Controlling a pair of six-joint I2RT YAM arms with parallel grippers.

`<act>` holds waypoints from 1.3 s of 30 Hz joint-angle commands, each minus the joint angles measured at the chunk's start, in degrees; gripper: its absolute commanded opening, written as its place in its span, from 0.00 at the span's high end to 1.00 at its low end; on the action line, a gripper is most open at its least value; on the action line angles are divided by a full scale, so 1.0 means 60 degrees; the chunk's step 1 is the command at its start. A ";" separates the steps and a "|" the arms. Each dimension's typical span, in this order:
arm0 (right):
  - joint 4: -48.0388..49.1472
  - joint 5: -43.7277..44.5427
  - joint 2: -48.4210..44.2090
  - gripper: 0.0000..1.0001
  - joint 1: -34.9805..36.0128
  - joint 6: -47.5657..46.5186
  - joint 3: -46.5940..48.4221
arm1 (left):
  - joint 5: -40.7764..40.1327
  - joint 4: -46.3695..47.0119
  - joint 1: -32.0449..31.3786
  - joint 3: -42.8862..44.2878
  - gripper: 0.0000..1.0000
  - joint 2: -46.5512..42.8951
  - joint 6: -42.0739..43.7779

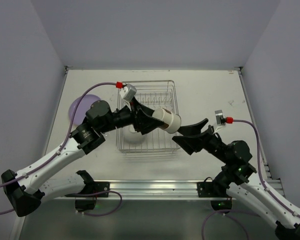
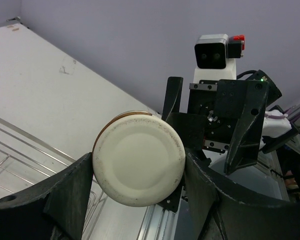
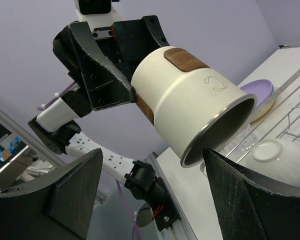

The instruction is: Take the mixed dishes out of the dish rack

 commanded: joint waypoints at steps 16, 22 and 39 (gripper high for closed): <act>0.1780 -0.1015 -0.0212 0.87 -0.0031 0.0168 -0.0127 | 0.0886 0.1140 0.0068 -0.0275 0.53 0.0115 -0.0359; 0.1766 -0.1059 -0.0153 1.00 -0.0031 0.0183 -0.0083 | 0.0916 0.1214 0.0068 -0.0363 0.50 0.0027 -0.0359; 0.1298 -0.0738 -0.0256 1.00 -0.0031 0.0022 -0.0054 | 0.0141 0.0980 0.0068 -0.0495 0.00 -0.0514 -0.0257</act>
